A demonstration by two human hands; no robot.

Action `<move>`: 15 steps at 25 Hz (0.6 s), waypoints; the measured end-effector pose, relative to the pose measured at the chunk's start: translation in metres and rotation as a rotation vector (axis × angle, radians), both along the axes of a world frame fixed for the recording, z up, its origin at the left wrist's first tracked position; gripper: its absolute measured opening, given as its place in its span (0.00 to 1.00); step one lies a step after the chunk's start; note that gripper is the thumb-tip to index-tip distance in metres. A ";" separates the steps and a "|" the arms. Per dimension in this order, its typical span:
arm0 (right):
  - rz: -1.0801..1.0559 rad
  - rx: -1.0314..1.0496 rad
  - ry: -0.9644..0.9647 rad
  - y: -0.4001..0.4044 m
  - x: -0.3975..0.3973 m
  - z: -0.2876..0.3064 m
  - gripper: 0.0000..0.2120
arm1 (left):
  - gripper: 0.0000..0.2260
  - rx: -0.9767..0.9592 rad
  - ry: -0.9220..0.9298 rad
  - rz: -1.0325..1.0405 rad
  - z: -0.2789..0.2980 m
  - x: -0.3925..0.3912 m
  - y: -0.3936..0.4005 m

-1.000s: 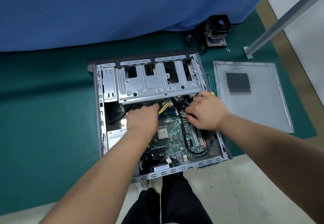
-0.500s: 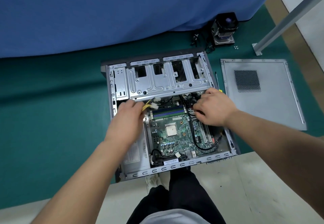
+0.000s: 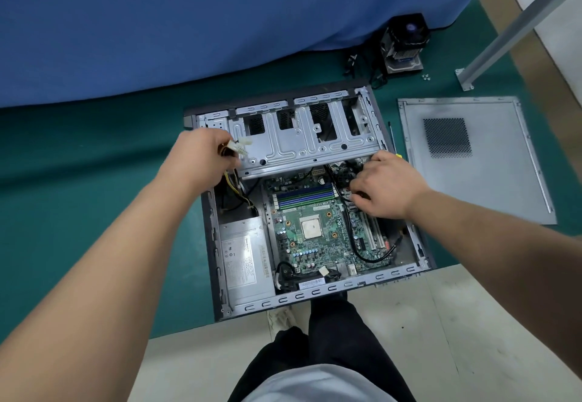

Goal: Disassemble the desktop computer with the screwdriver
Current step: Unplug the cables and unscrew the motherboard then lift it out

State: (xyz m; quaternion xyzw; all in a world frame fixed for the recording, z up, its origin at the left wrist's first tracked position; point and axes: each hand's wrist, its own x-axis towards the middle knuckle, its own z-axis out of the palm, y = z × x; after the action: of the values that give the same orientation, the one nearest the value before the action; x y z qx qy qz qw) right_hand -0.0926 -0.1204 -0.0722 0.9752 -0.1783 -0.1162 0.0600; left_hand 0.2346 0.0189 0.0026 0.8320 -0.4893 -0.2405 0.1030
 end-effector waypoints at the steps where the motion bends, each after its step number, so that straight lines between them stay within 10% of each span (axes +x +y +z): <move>1: -0.001 0.003 -0.004 0.000 0.000 0.000 0.20 | 0.07 0.012 -0.010 -0.032 0.002 -0.001 -0.007; 15: -0.007 0.007 -0.022 -0.001 -0.001 0.000 0.18 | 0.09 -0.044 0.029 0.056 -0.016 -0.028 -0.033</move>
State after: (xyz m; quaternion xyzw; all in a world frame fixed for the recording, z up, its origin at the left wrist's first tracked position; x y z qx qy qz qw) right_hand -0.0936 -0.1217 -0.0720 0.9761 -0.1818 -0.1063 0.0543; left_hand 0.2067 -0.0137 -0.0133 0.8393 -0.4695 -0.2384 0.1351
